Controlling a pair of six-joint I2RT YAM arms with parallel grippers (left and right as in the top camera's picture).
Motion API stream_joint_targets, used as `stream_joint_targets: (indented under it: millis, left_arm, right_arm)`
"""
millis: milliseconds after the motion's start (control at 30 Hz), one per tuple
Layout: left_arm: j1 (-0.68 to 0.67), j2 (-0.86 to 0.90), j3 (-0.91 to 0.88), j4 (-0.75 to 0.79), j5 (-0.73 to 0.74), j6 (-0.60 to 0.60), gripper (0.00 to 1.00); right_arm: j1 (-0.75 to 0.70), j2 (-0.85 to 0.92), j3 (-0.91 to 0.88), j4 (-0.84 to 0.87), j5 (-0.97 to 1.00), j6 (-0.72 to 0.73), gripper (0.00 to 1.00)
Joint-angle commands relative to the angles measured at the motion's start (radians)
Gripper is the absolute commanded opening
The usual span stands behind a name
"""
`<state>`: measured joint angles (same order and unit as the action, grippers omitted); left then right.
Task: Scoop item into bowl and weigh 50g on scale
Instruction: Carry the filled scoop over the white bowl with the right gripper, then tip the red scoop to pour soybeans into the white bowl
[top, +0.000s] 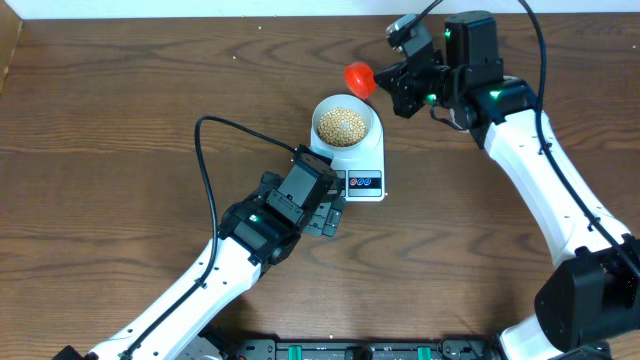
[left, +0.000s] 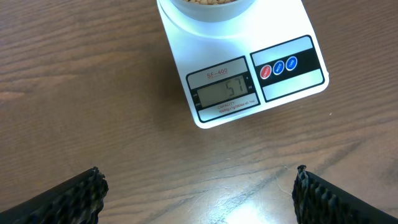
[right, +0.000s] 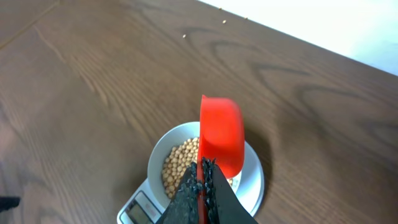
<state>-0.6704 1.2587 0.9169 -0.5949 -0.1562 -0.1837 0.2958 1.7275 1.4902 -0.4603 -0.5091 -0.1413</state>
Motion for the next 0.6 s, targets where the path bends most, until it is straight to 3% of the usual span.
stream_joint_targets:
  millis: [0,567]
  left_arm:
    - [0.000,-0.004,0.000,-0.002,-0.010,-0.006,0.98]
    - [0.000,-0.004,0.000,-0.002,-0.010,-0.006,0.98]
  right_arm:
    - [0.028,0.030,0.017,-0.024,-0.017,-0.040,0.01]
    - [0.071,0.142,0.015,-0.056,0.079,-0.077,0.01]
